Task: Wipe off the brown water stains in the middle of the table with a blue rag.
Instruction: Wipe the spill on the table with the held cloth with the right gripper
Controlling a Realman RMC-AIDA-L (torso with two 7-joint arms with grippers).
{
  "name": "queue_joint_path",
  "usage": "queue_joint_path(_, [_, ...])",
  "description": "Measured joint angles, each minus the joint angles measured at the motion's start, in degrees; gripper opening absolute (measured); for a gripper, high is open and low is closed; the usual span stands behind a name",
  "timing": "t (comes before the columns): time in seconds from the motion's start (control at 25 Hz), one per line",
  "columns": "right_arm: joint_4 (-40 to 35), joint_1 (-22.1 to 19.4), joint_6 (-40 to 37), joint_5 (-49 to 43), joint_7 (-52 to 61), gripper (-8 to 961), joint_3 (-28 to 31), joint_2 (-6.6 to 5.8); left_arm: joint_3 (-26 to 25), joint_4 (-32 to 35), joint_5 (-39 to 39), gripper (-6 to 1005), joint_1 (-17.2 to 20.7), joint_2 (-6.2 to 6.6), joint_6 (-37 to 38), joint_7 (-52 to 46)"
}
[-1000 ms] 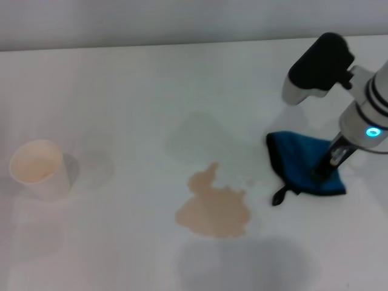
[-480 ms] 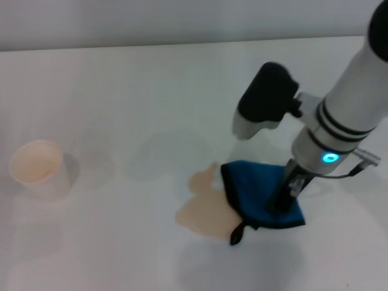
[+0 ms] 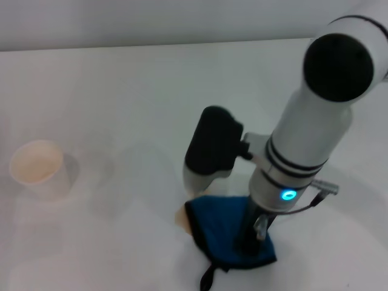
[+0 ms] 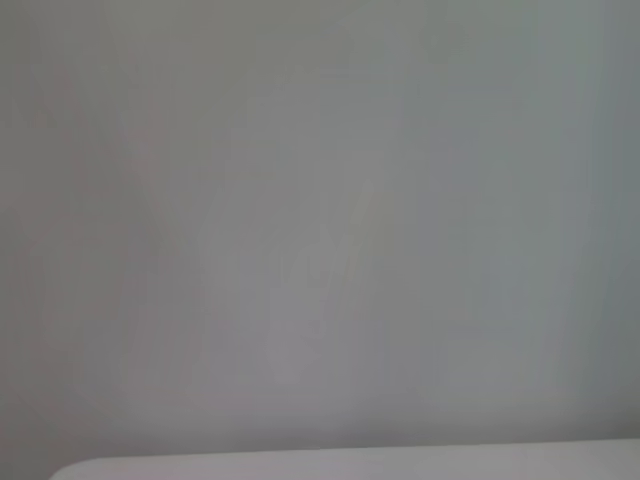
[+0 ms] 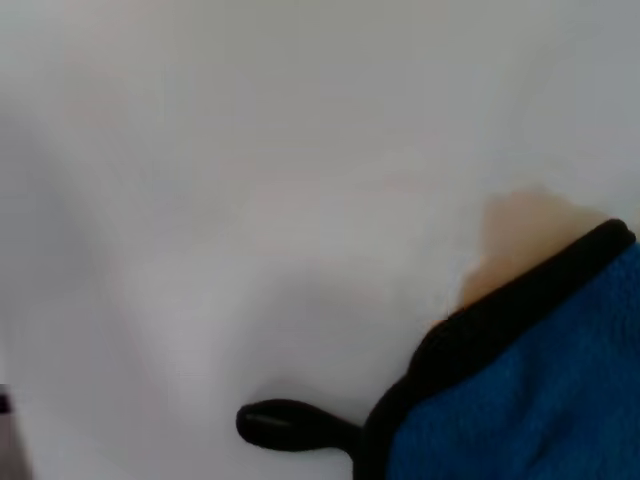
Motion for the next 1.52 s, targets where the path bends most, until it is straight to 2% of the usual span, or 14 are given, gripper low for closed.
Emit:
queue_joint_path(0.28, [-0.9, 3.4, -0.3, 8.1, 0.3, 22, -7.5, 0.02, 0.6, 0.0, 0.1, 877, 0.0, -0.06, 0.0, -0.1])
queue_joint_path(0.6, [-1.7, 4.7, -2.4, 8.6, 1.3, 22, -9.2, 0.01, 1.4, -0.6, 0.1, 877, 0.0, -0.19, -0.3, -0.2])
queue_joint_path(0.88, [2.0, 7.7, -6.4, 8.4, 1.5, 22, -8.8, 0.01, 1.4, -0.7, 0.1, 876, 0.2, -0.27, -0.3, -0.3])
queue_joint_path(1.2, [9.5, 11.5, -11.2, 7.9, 1.3, 23, -7.9, 0.00, 1.4, -0.7, 0.1, 876, 0.2, -0.26, -0.3, -0.4])
queue_joint_path(1.52, [14.2, 12.7, -14.2, 3.3, 0.4, 23, -2.1, -0.10, 1.4, -0.7, 0.1, 877, -0.4, -0.26, 0.1, -0.4])
